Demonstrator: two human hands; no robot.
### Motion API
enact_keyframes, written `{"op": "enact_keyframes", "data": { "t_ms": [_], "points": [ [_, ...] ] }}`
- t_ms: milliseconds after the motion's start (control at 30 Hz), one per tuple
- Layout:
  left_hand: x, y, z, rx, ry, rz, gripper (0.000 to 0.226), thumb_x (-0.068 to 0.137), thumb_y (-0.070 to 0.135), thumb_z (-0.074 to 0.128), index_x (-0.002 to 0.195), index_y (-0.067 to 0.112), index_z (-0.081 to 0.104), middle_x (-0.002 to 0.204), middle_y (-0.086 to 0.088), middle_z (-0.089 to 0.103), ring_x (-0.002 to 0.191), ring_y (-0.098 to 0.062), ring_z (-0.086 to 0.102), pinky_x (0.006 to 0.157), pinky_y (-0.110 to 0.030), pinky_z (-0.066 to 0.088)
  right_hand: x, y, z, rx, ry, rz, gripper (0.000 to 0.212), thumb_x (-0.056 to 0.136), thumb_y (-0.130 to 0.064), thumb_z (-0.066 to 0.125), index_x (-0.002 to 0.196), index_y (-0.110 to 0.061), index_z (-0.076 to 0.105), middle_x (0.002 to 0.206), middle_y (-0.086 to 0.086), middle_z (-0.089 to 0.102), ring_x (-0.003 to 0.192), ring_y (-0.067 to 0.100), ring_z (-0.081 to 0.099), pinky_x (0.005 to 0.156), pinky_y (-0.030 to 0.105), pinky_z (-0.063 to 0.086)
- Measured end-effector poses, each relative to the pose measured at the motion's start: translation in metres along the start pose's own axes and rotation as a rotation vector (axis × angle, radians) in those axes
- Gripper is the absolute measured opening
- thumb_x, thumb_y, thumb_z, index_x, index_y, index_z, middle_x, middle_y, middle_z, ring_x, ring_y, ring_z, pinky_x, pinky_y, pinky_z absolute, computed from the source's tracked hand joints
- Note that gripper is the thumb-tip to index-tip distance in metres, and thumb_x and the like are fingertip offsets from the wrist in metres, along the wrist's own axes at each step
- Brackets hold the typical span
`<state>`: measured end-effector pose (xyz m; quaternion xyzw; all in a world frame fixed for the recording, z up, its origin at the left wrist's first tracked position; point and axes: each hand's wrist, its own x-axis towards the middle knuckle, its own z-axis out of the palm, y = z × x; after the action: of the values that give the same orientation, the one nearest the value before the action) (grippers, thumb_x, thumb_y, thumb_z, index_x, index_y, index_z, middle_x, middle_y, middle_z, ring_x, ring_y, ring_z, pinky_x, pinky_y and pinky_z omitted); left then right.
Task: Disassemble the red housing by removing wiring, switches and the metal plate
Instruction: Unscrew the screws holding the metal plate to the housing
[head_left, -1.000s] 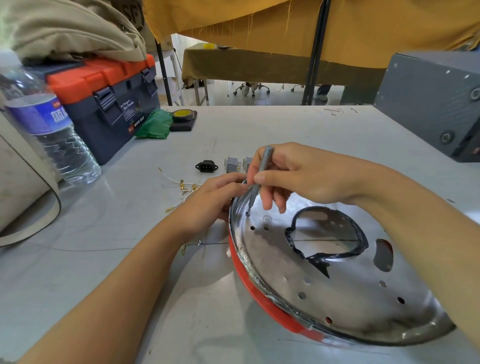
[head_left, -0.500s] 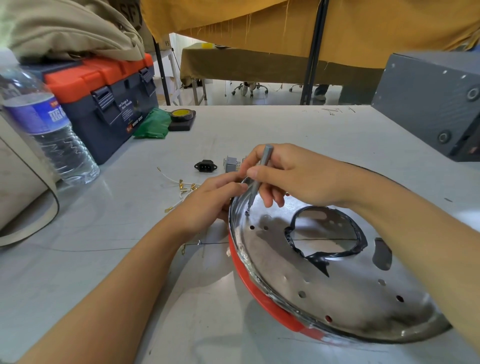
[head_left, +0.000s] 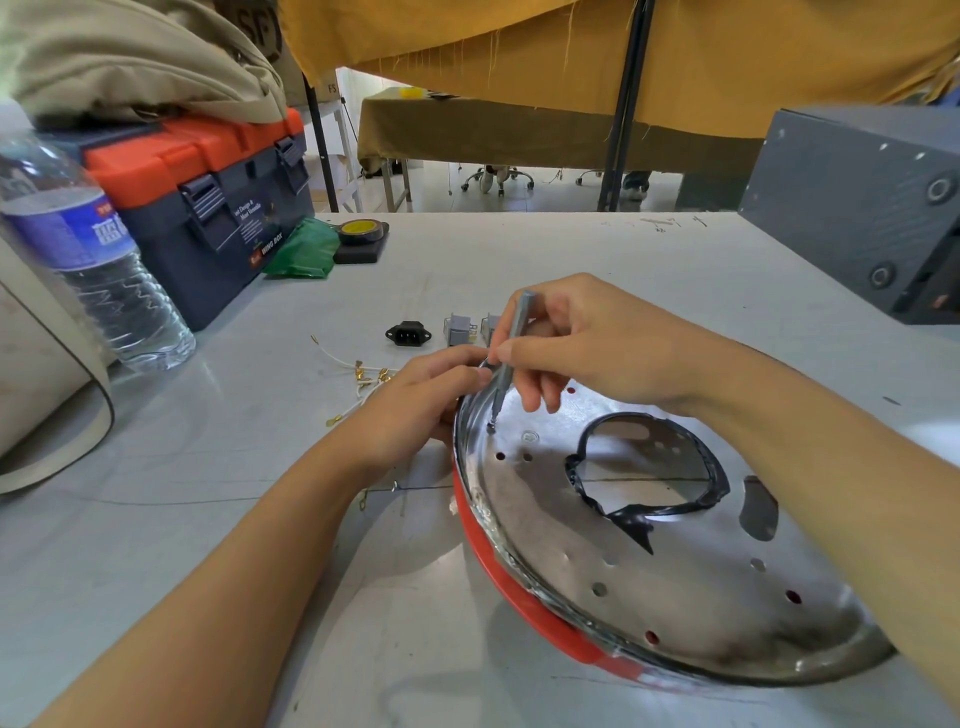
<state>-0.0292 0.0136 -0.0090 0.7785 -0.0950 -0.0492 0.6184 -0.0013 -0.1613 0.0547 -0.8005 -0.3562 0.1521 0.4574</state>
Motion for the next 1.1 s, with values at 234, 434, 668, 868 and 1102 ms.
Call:
{"op": "enact_keyframes", "data": {
  "t_ms": [234,434,668,868,1102],
  "points": [
    [0.0004,-0.0010,-0.0003,0.009,-0.010,0.015,0.028,0.083,0.027,0.045,0.099,0.024,0.068,0.092,-0.010,0.069,0.082,-0.017,0.063,0.070,-0.026,0.052,0.0009,-0.0014,0.0037,-0.057,0.027,-0.027,0.026,0.096,-0.024,0.054,0.080,-0.007,0.066,0.061,0.003,0.057,0.054,0.004,0.052,0.055,0.011,0.043],
    [0.0002,-0.0011,-0.0007,0.021,-0.004,0.011,0.026,0.097,0.014,0.041,0.107,0.014,0.065,0.097,-0.014,0.069,0.084,-0.020,0.064,0.071,-0.027,0.052,0.0019,0.0008,0.0040,-0.054,0.016,0.016,0.030,0.099,-0.029,0.048,0.083,-0.008,0.064,0.046,-0.002,0.053,0.043,0.006,0.043,0.049,0.011,0.039],
    [-0.0008,0.0019,0.0005,0.062,-0.007,-0.002,0.028,0.097,0.015,0.038,0.110,0.015,0.063,0.096,-0.012,0.068,0.080,-0.020,0.063,0.073,-0.031,0.051,0.0013,0.0002,0.0039,-0.056,0.001,0.064,0.027,0.098,-0.015,0.045,0.078,-0.013,0.062,0.051,-0.002,0.057,0.048,0.004,0.048,0.054,0.012,0.042],
    [-0.0012,0.0036,0.0013,0.056,0.025,0.005,0.028,0.091,0.023,0.046,0.109,0.016,0.065,0.107,-0.021,0.064,0.100,-0.039,0.061,0.087,-0.046,0.051,0.0013,-0.0005,0.0045,-0.078,0.018,0.027,0.033,0.098,-0.031,0.049,0.074,-0.014,0.066,0.056,-0.001,0.053,0.053,0.006,0.047,0.056,0.013,0.040],
    [-0.0017,0.0030,0.0016,0.063,0.011,0.015,0.027,0.097,0.017,0.043,0.116,0.017,0.062,0.111,-0.014,0.066,0.105,-0.031,0.063,0.091,-0.046,0.049,0.0007,-0.0004,0.0039,-0.061,-0.028,0.062,0.030,0.101,-0.024,0.044,0.081,-0.010,0.062,0.045,0.000,0.052,0.042,0.008,0.039,0.048,0.013,0.038]
  ]
}}
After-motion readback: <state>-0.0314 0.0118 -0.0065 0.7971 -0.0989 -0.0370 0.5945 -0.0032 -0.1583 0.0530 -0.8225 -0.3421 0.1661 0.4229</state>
